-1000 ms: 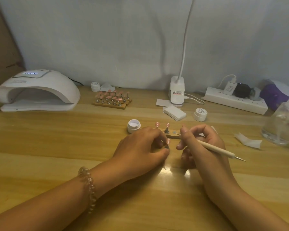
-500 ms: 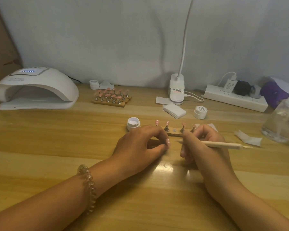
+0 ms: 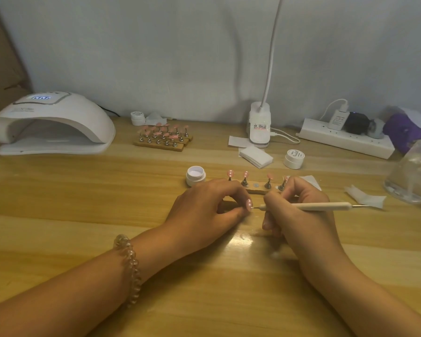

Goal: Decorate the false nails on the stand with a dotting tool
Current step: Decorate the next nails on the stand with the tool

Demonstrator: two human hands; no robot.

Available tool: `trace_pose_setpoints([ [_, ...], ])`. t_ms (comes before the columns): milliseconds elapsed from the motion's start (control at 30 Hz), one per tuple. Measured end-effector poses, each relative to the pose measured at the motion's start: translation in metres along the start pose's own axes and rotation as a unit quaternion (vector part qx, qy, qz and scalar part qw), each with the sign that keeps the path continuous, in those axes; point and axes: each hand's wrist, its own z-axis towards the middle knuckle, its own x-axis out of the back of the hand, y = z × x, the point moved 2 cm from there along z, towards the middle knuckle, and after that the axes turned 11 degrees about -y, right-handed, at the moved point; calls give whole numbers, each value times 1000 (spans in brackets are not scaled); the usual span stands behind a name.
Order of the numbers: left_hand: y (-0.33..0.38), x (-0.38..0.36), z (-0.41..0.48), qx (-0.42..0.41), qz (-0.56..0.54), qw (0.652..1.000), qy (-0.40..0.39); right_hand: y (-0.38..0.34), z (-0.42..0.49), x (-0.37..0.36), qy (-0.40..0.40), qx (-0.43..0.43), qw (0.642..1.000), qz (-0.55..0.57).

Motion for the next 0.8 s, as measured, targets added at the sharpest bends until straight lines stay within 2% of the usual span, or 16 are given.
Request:
trace_pose_setpoints([
  [800, -1, 0, 0, -4, 0, 1000, 1, 3, 2, 0, -23, 6, 1000, 20],
])
